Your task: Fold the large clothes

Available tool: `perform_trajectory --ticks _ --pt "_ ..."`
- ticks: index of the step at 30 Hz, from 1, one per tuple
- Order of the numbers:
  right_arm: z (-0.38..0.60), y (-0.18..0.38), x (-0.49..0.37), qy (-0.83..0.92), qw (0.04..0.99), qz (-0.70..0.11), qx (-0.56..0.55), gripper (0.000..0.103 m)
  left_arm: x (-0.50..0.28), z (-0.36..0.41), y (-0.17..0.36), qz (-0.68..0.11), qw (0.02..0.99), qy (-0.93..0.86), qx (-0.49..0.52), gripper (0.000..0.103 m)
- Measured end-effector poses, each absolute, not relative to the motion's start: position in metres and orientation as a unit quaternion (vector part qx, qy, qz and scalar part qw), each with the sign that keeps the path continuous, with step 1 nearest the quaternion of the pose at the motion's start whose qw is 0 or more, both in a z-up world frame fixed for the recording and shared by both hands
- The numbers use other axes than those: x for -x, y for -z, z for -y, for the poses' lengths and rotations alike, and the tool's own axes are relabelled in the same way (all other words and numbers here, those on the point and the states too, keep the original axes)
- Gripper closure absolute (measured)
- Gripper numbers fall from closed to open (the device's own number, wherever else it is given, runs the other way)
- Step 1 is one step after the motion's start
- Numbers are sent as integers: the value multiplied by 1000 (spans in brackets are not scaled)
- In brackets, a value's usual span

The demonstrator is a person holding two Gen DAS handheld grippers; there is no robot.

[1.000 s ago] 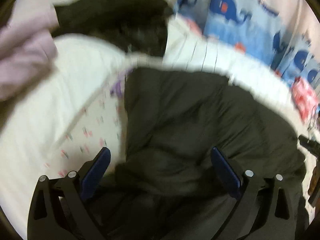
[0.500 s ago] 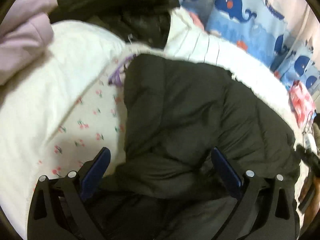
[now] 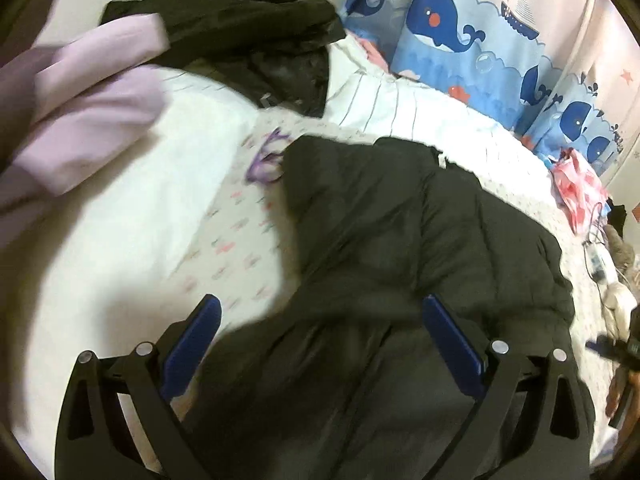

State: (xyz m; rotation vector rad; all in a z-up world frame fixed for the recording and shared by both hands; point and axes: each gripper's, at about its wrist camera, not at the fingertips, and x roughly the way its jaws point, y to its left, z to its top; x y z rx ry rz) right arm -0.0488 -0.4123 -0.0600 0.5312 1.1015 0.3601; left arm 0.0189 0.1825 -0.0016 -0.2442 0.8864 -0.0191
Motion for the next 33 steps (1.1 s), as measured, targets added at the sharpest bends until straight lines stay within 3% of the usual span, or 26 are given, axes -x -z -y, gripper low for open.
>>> perform_trajectory --ticks 4,12,21,23,25,27,30,33 --pt "409 76 122 -209 763 -554 -259 14 40 -218 12 -463 876 17 138 6" --pt "374 101 173 -269 717 -586 -263 14 137 -265 49 -518 829 23 209 6" --pt "334 110 183 -278 721 -592 -227 14 162 -237 84 -564 800 79 191 6" --pt "327 108 186 -286 724 -583 -233 35 164 -232 83 -561 803 83 184 8" --pt "309 105 181 -282 734 -574 -226 62 165 -231 79 -551 807 92 193 22" --pt "300 102 178 -282 744 -566 -217 78 165 -232 80 -551 807 90 193 44" --pt "299 91 175 -286 755 -547 -221 84 166 -241 73 -549 807 85 201 60" --pt "292 83 171 -296 754 -540 -226 84 169 -253 60 -535 819 49 204 60"
